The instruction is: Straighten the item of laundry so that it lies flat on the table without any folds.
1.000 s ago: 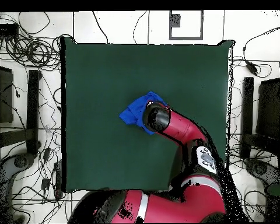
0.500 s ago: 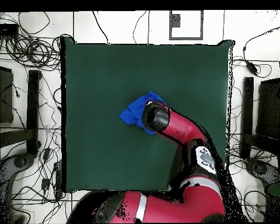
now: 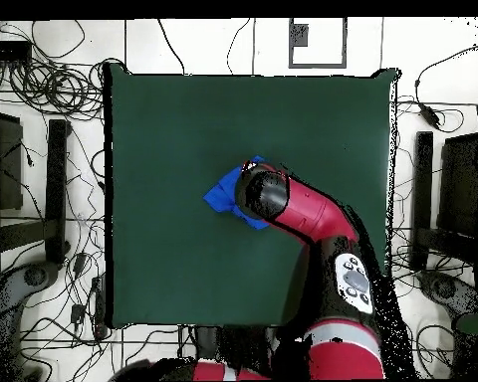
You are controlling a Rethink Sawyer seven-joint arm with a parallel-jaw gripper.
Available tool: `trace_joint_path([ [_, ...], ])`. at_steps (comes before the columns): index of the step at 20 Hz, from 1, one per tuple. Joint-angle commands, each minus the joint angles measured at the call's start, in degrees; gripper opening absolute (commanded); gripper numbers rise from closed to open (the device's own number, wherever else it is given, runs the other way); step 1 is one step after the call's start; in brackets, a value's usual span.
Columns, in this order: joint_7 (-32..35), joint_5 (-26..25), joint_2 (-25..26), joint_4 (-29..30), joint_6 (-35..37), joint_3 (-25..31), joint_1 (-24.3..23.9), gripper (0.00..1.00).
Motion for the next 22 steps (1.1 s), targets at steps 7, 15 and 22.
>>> trace_joint_path([
  [7,7.71,-2.18,-1.91,4.28,5.66,2.99,0.96,0.0],
  [15,8.46,-2.89,-1.43,4.72,1.36,3.17,0.95,1.0],
  [22,8.42,-3.55,-1.52,4.63,1.29,3.52,0.61,1.0],
])
